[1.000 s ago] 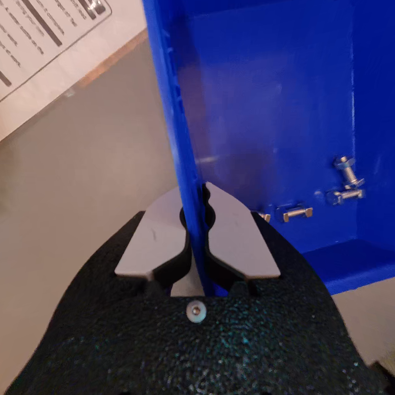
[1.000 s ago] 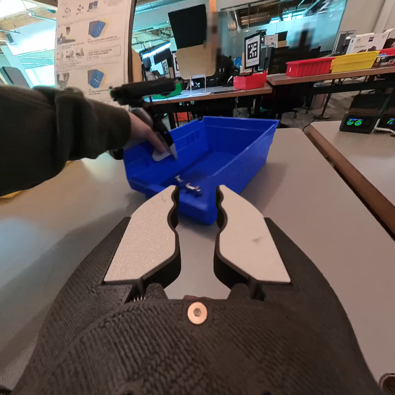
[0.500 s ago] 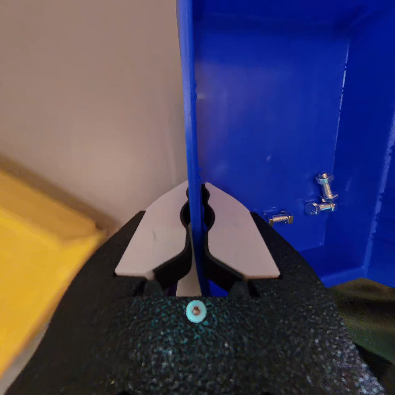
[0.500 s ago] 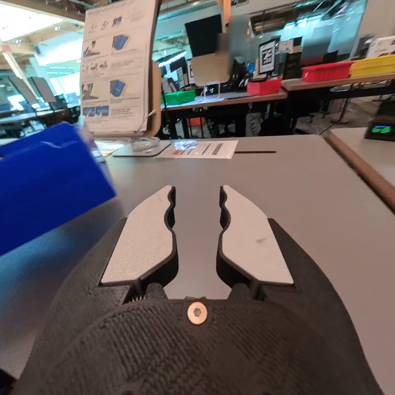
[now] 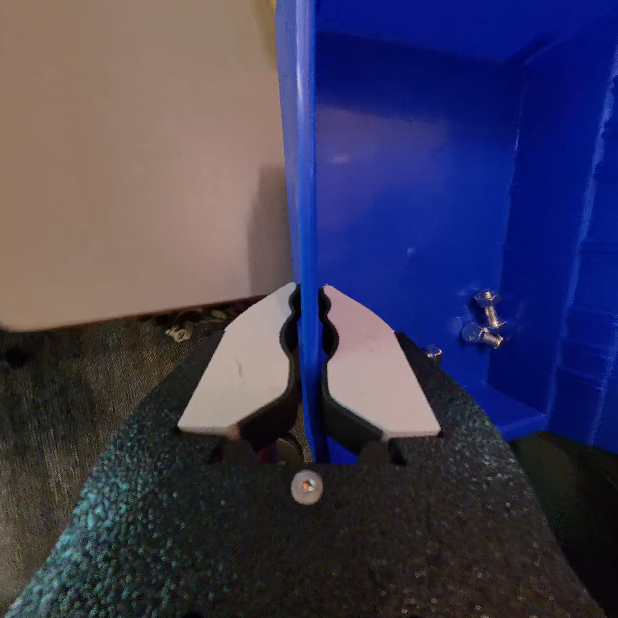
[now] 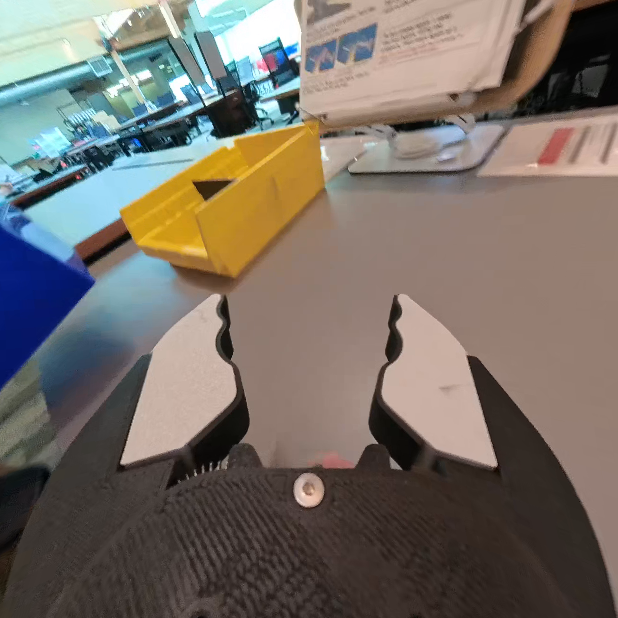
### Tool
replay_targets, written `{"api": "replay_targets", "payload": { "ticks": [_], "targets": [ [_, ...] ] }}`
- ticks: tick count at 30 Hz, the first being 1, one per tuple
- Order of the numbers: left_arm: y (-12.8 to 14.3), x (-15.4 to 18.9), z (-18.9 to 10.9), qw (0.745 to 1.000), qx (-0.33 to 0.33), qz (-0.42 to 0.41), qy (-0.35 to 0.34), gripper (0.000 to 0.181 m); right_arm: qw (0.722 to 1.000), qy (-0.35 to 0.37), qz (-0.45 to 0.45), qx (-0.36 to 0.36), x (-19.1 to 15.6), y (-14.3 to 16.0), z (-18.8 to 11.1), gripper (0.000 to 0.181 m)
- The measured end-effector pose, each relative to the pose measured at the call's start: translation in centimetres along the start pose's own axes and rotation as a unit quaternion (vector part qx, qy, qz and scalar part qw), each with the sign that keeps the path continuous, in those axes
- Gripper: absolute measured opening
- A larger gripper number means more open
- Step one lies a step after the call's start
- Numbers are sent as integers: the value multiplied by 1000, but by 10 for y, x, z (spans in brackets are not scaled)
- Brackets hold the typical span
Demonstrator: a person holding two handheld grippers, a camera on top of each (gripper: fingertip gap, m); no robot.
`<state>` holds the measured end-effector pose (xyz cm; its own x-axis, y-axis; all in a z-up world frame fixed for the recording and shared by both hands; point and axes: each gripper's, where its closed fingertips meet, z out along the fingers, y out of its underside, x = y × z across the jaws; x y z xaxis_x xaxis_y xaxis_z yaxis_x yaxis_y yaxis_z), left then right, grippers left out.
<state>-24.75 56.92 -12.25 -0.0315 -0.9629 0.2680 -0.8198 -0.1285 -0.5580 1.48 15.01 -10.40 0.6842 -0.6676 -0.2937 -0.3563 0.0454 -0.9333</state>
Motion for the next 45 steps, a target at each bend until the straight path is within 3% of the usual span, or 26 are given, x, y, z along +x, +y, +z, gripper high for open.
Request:
{"api": "replay_targets", "payload": {
  "ticks": [1, 6, 9, 10, 12, 14, 17, 21, 25, 33, 40, 45],
  "targets": [
    [5, -16, -6, 1000, 10, -22, -15, 9, 1000, 0, 4, 3, -10, -10, 23, 88],
    [20, -74, -31, 989, 53, -105, -85, 10, 996, -41, 28, -73, -71, -22, 149, 89],
    [30, -93, -38, 983, 60, -138, -109, 10, 994, -37, 27, -97, -96, -22, 200, 84],
    [34, -97, -39, 981, 58, -145, -113, 10, 994, -22, 28, -102, -100, -21, 212, 88],
    [40, -103, -41, 980, 53, -155, -118, 10, 993, 0, -3, -114, -103, -14, 232, 77],
    [42, -107, -40, 979, 48, -156, -122, 10, 989, 29, -18, -144, -98, 4, 249, 77],
    [38, -111, -38, 978, 40, -155, -131, 11, 988, 17, -47, -143, -98, 11, 255, 59],
    [23, -116, -34, 979, 40, -143, -137, 11, 978, 74, -124, -148, -65, 4, 235, 27],
    [-4, -117, -25, 982, 44, -131, -128, 11, 981, 62, -134, -125, -37, -9, 195, 10],
    [-90, -99, 34, 992, 37, -90, -81, 11, 975, 60, -177, -116, 33, -45, 72, 7],
    [-174, -70, 114, 998, 8, -50, -33, 12, 980, 168, -92, -50, 161, -73, -49, 7],
    [-229, -55, 173, 999, -12, -34, -18, 12, 961, 274, -36, -15, 267, -87, -109, 7]
  ]
}}
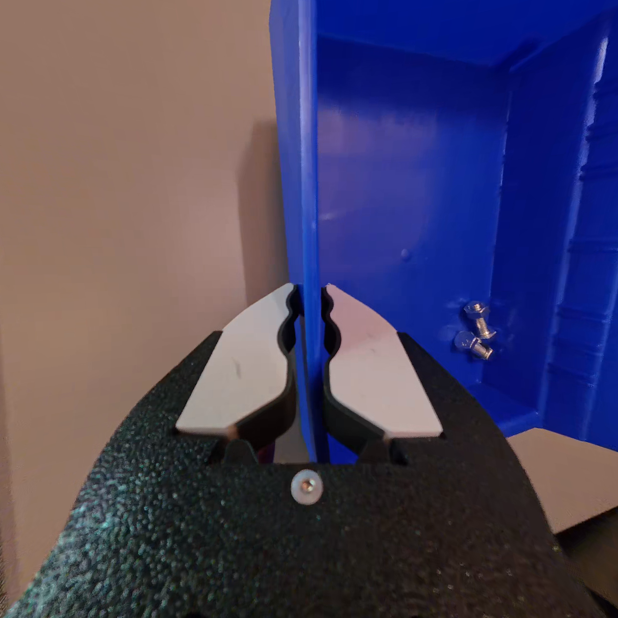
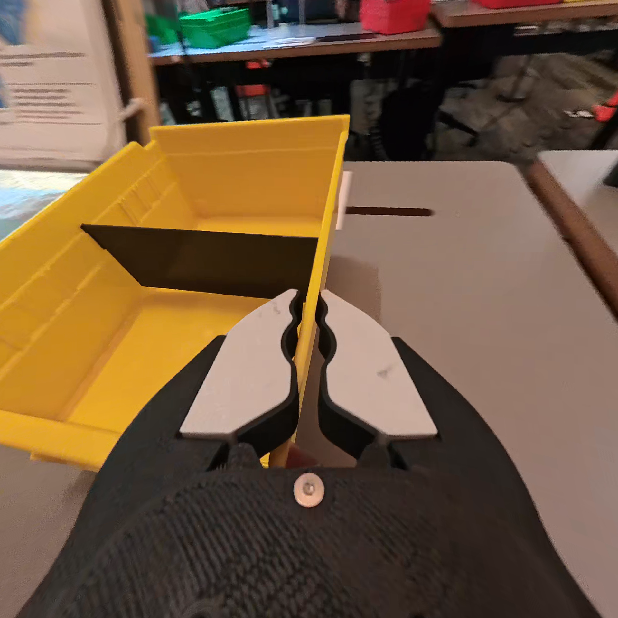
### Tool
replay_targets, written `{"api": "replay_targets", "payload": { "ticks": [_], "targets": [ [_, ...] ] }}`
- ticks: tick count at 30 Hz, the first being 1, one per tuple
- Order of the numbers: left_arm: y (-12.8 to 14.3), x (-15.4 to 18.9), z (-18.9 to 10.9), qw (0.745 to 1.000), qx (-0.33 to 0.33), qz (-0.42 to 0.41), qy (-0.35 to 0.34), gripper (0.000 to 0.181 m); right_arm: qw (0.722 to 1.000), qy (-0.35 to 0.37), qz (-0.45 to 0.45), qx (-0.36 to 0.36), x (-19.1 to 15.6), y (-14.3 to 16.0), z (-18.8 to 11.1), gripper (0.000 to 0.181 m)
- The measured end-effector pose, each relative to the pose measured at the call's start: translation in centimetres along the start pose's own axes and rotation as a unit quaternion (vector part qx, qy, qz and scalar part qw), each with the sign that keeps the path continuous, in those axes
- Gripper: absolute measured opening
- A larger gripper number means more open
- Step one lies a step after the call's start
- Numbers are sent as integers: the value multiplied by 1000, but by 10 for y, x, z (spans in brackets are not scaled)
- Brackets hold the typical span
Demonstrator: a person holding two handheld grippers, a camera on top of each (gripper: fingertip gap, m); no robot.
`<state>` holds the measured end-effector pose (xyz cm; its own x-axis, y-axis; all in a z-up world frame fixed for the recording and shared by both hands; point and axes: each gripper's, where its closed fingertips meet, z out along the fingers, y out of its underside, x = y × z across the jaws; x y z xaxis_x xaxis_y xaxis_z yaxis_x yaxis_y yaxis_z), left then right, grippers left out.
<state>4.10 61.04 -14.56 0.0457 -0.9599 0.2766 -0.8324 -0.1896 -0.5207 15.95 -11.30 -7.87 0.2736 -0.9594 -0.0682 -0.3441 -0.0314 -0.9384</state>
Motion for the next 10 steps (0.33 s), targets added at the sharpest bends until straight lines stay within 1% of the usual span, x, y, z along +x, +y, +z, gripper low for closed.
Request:
{"api": "replay_targets", "payload": {
  "ticks": [2, 5, 8, 10],
  "targets": [
    [-18, 8, 20, 1000, -5, -7, 11, 12, 999, 26, 24, -1, 38, 1, 7, 8],
    [-42, 15, 39, 1000, -11, -5, 3, 12, 997, 57, 53, -11, 83, 6, 18, 8],
    [-59, 18, 51, 1000, -22, -4, -5, 12, 994, 77, 71, -18, 113, 10, 25, 9],
    [-65, 17, 58, 999, -34, -2, -18, 12, 994, 91, 63, -20, 128, 11, 30, 9]
  ]
}}
